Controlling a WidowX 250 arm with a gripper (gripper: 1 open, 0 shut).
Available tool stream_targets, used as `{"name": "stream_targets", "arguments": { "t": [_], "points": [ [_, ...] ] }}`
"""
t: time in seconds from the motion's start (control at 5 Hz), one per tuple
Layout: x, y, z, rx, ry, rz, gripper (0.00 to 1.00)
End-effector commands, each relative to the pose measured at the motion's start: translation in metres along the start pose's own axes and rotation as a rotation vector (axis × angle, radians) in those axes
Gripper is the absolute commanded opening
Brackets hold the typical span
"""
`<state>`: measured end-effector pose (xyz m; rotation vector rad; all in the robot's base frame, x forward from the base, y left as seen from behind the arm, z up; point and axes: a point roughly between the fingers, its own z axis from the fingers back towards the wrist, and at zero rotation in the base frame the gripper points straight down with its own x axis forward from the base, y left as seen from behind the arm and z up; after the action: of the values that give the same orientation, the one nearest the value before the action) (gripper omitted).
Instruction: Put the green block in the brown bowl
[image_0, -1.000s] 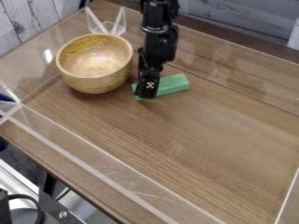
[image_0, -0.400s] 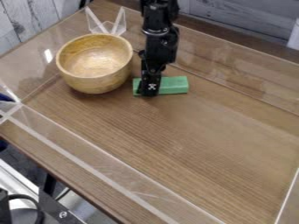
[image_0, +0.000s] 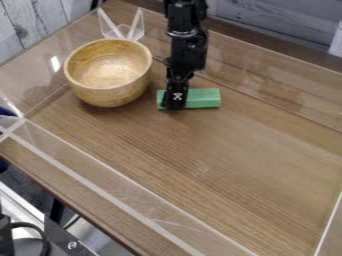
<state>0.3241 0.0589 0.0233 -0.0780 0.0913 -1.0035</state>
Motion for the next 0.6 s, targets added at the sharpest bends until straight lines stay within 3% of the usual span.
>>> {"name": "stream_targets", "arguments": {
  "t": [0.0, 0.2, 0.4],
  "points": [
    [0.0031, 0.0114, 0.0117, 0.081, -0.027, 0.025, 0.0],
    [0.0034, 0.0142, 0.0093, 0.113, -0.032, 0.054, 0.0],
    [0.0039, 0.021, 0.0091, 0.107, -0.044, 0.017, 0.0]
  ]
}}
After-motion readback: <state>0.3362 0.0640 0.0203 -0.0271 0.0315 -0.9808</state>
